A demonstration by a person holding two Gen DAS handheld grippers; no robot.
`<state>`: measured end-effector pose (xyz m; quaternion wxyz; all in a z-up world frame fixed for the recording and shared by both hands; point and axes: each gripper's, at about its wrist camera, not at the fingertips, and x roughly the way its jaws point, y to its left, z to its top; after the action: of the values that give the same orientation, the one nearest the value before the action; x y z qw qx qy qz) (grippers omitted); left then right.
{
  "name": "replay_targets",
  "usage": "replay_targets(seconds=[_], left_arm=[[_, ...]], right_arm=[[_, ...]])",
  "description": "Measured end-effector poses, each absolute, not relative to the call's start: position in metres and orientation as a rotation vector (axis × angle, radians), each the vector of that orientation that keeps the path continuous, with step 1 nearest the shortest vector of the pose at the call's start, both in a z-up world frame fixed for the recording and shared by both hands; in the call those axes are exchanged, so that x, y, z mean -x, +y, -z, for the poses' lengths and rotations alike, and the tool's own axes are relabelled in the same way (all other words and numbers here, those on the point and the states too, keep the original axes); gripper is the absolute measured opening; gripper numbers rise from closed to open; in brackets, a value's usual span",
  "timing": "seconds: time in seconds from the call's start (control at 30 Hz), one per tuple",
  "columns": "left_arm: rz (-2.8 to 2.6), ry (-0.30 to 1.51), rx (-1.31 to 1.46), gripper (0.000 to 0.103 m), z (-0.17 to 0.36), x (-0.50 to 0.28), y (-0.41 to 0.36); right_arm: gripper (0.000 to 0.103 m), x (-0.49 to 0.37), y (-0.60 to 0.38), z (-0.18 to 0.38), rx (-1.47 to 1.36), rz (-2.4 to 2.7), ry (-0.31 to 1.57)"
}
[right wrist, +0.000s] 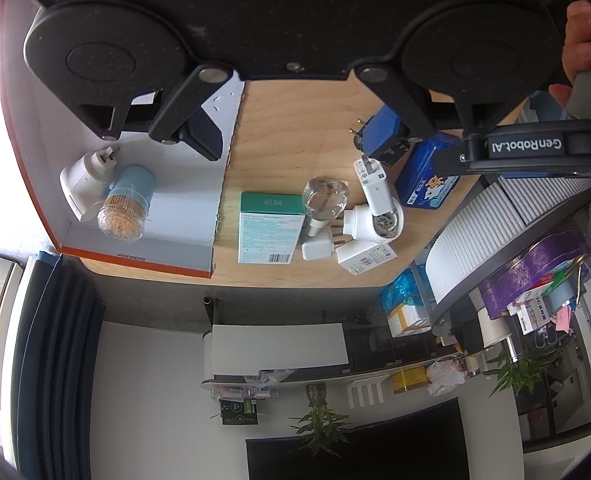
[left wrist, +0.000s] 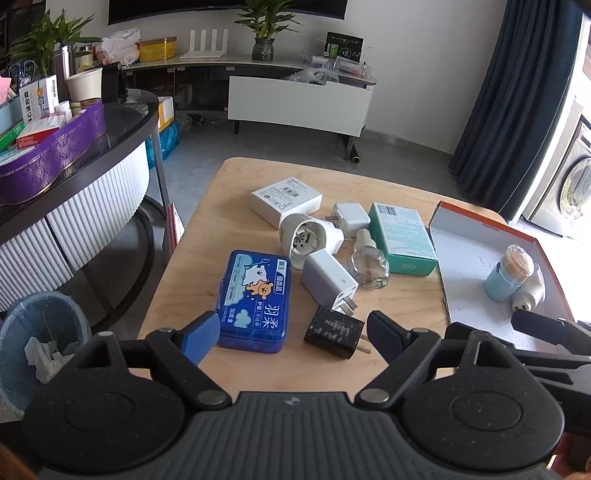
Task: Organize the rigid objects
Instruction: 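Withdraw both grippers from the box back toward the remaining objects, then grasp the blue bear tin with the left gripper while the right gripper grasps the white charger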
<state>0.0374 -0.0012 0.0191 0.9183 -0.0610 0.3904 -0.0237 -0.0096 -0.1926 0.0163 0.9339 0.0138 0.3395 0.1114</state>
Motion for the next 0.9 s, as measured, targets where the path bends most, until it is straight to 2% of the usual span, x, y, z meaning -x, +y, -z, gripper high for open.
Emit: replay_targets(seconds=[0.33, 0.67, 0.77, 0.87, 0.9], left_arm=[[-0.026, 0.833, 0.139, 0.094, 0.008, -0.056, 0.027], [0.001, 0.849, 0.068, 0.093, 0.033, -0.091, 0.024], [0.003, 0.848, 0.051, 0.084, 0.038, -0.1, 0.024], [0.003, 0.835, 0.049, 0.063, 0.043, -0.103, 0.026], [0.0, 0.831, 0.036, 0.062, 0.043, -0.103, 0.026]], right_arm=[[0.099, 0.01, -0.182, -0.003, -0.017, -0.283, 0.718], [0.099, -0.003, -0.18, 0.008, -0.02, -0.295, 0.736], [0.099, -0.008, -0.178, 0.01, -0.017, -0.306, 0.74], [0.099, -0.015, -0.171, 0.011, -0.008, -0.326, 0.744], [0.099, -0.018, -0.168, 0.011, -0.005, -0.336, 0.741]])
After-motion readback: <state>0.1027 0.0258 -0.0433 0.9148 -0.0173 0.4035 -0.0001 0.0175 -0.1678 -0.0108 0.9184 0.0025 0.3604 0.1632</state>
